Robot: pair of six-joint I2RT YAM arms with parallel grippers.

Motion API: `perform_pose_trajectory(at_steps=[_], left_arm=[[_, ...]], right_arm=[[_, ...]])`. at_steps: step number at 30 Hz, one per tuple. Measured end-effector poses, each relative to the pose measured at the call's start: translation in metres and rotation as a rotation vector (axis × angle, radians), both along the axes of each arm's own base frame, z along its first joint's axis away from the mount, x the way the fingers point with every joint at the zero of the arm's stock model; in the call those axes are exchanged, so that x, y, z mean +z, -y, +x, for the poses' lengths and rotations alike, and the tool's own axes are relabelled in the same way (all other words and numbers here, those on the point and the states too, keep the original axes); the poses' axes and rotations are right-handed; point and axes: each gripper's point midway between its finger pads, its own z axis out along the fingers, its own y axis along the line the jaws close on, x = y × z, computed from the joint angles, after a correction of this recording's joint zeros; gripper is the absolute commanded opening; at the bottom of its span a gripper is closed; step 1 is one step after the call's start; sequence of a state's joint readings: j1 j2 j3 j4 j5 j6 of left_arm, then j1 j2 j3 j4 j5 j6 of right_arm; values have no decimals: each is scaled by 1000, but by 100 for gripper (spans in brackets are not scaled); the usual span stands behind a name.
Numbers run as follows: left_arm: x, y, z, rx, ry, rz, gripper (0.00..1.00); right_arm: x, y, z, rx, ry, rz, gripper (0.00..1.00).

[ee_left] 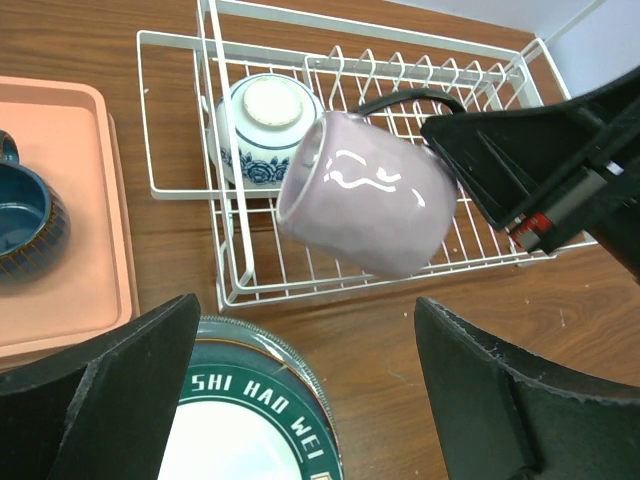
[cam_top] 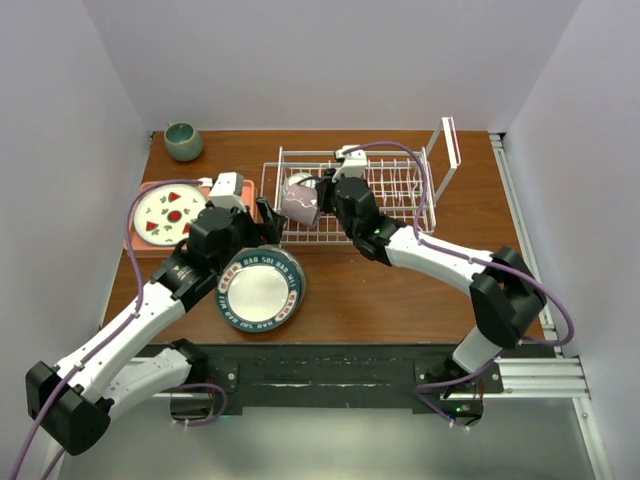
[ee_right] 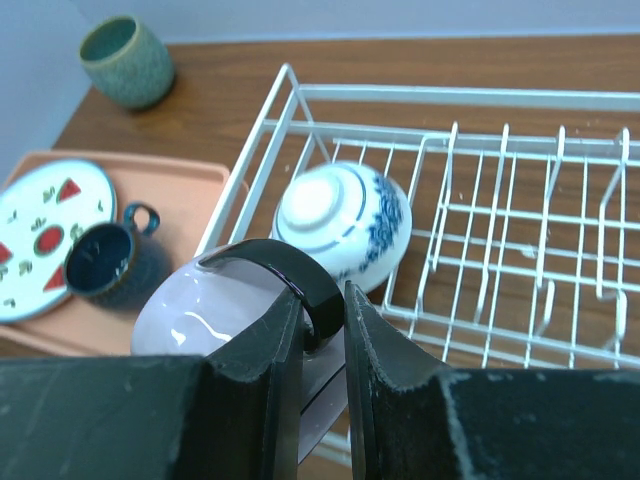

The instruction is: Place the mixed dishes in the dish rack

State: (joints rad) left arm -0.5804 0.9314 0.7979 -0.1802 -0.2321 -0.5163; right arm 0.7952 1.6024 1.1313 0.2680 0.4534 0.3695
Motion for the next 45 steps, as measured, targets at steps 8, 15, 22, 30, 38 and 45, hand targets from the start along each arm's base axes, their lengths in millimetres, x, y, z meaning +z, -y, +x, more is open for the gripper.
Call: perform_pose_trajectory(at_steps=[8, 15, 22, 30, 38, 45], left_arm=[[-2, -13, -1, 50, 2, -45, 95], [-12, -18, 2, 76, -14, -57, 95], [-33, -17, 4, 81, -58, -66, 95], [-47, -11, 11, 79, -91, -92, 95], [-69, 2, 24, 66, -147, -108, 93], [-93, 6, 32, 79, -203, -95, 89]], right_arm=[[-19, -17, 25, 28, 54, 45, 0], [-55, -21, 20, 73, 51, 56, 0], [-69, -10, 16, 67, 75, 96, 0], [-73, -1, 14, 75, 100, 123, 0], [-75, 1, 18, 109, 140, 116, 7], [-77, 6, 17, 119, 159, 108, 30]])
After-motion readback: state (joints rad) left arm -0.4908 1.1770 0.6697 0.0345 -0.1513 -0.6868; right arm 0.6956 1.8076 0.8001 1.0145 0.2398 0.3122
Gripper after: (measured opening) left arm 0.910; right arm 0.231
